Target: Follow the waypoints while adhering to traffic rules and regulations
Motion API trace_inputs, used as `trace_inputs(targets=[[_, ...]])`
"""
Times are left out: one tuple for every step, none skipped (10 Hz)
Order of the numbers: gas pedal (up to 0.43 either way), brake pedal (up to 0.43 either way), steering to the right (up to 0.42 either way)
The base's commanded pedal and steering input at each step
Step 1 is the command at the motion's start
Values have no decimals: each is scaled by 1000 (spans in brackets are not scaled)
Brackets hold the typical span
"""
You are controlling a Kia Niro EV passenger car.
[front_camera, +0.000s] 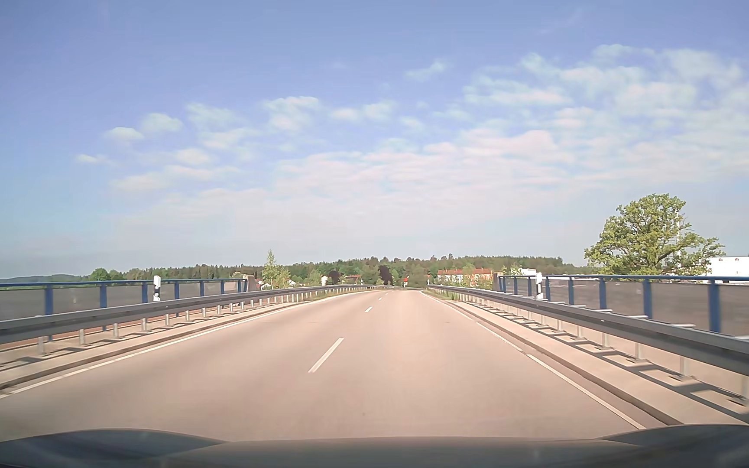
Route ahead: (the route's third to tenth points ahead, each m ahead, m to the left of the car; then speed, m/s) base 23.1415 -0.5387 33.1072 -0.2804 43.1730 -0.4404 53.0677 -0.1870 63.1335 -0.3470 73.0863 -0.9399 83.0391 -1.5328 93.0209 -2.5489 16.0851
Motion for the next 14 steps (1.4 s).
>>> trace_inputs(targets=[[220,0,-1],[220,0,0],[220,0,0],[220,0,0],[220,0,0],[220,0,0],[220,0,0],[220,0,0],[209,0,0],[197,0,0],[169,0,0],[98,0,1],[98,0,2],[98,0,2]])
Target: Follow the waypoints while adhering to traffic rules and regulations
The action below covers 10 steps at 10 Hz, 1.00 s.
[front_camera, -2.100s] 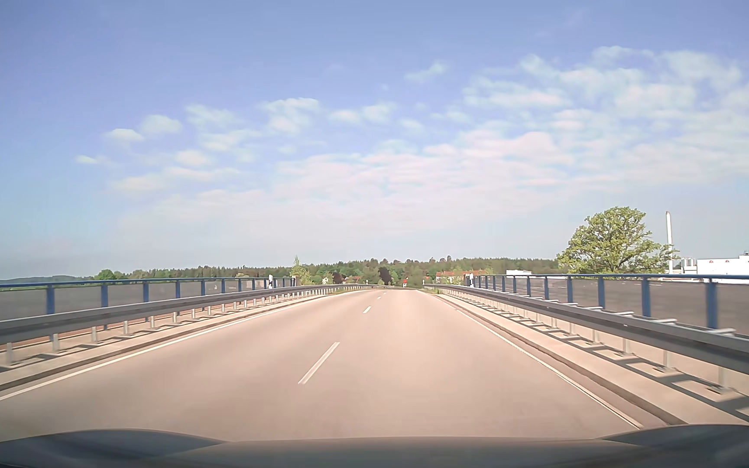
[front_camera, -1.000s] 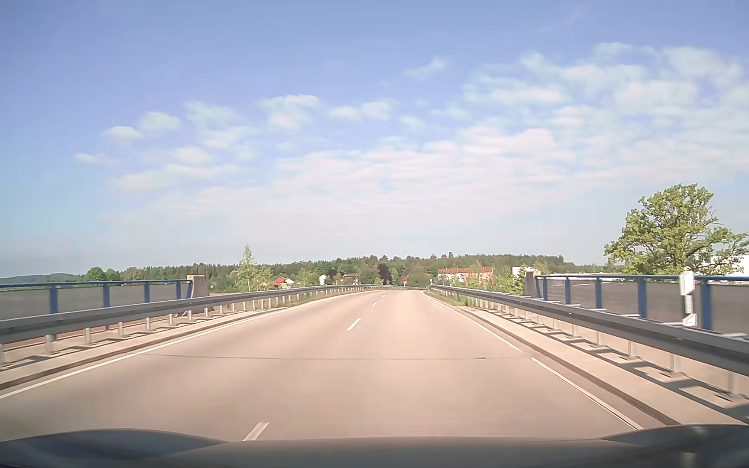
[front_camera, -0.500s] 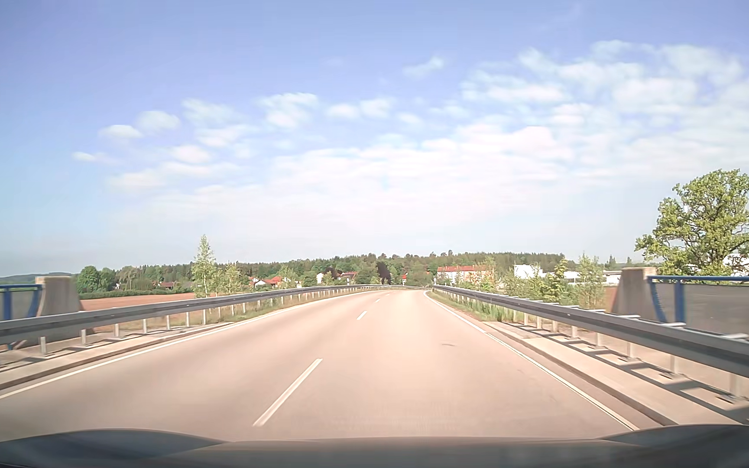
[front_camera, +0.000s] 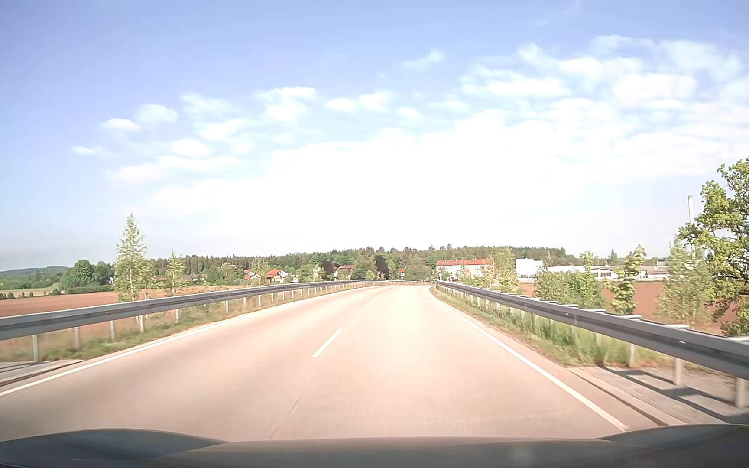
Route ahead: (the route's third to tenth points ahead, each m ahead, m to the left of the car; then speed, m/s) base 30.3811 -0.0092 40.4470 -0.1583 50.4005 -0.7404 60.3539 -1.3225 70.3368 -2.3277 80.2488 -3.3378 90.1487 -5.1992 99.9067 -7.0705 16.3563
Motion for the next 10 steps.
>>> trace_inputs(targets=[[98,0,2],[98,0,2],[118,0,1],[118,0,0],[138,0,0],[138,0,0],[150,0,-1],[150,0,-1],[150,0,0],[150,0,0]])
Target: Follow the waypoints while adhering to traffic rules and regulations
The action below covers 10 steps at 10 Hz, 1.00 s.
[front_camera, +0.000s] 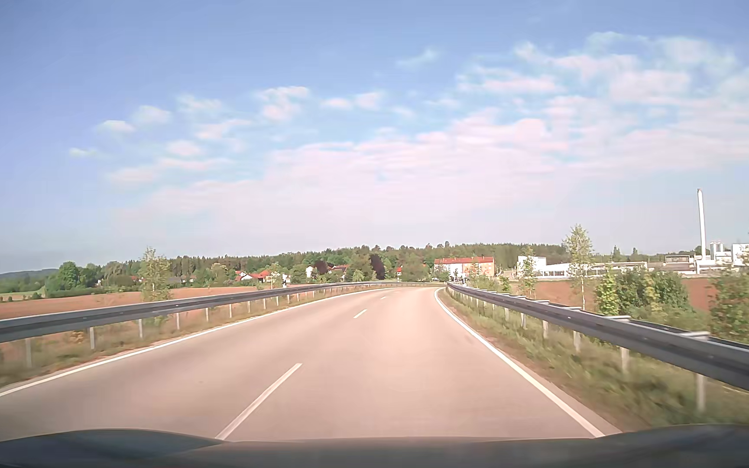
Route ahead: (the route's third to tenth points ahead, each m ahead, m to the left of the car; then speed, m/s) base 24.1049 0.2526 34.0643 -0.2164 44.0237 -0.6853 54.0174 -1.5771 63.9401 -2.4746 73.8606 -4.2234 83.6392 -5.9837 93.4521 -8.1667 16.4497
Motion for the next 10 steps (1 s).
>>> trace_inputs(targets=[[150,0,1],[150,0,1],[150,0,2],[150,0,2],[150,0,3],[150,0,4],[150,0,5],[150,0,6],[150,0,7],[150,0,8]])
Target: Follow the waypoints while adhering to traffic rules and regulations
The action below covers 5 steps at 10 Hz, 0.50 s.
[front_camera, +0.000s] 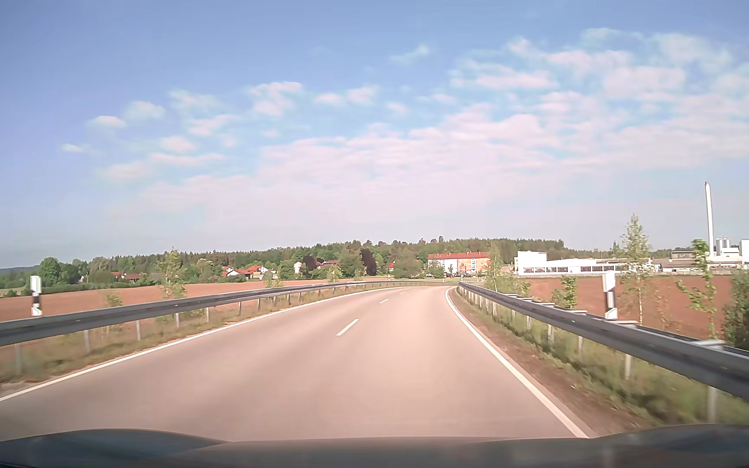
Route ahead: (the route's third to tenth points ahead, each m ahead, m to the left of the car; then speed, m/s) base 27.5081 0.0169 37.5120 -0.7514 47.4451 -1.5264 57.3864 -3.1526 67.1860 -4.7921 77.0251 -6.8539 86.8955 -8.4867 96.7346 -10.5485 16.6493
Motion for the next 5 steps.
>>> trace_inputs(targets=[[150,0,10],[150,0,9],[150,0,10],[150,0,10],[150,0,10]])
